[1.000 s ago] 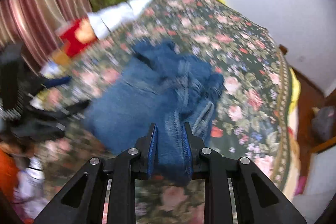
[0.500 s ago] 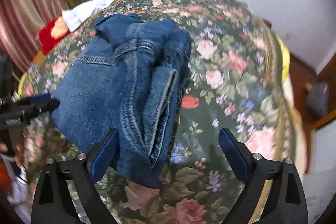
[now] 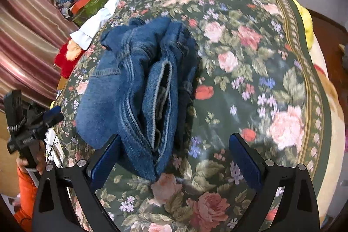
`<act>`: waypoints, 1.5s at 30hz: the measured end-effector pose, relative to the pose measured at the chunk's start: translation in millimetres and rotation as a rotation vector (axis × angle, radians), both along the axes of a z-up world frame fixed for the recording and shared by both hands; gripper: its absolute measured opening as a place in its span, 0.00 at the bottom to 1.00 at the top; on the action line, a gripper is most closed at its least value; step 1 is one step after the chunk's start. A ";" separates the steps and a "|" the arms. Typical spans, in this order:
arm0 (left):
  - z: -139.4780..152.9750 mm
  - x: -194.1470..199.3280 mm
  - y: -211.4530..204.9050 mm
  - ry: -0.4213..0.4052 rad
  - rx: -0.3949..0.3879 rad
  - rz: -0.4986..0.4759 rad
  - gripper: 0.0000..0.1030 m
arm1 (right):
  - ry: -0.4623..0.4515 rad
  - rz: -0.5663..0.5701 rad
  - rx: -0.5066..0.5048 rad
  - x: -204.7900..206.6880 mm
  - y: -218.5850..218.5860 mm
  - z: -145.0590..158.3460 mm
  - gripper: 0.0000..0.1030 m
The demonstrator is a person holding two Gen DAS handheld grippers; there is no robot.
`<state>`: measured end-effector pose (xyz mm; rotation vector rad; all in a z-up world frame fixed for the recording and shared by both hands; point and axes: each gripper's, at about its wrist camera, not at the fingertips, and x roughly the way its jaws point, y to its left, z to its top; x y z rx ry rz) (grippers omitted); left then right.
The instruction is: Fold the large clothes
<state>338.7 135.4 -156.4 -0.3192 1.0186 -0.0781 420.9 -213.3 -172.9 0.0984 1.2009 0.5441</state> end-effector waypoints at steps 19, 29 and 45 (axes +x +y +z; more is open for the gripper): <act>-68.2 103.6 -14.4 0.187 -0.321 -0.077 0.97 | 0.180 0.068 0.115 88.2 43.5 -43.9 0.95; -100.0 124.1 -14.6 0.209 -0.395 -0.097 1.00 | 0.249 0.124 0.198 112.3 68.1 -80.4 1.00; -49.4 115.4 -18.3 0.150 -0.338 -0.070 0.67 | 0.194 0.084 0.195 82.9 82.9 -41.9 0.53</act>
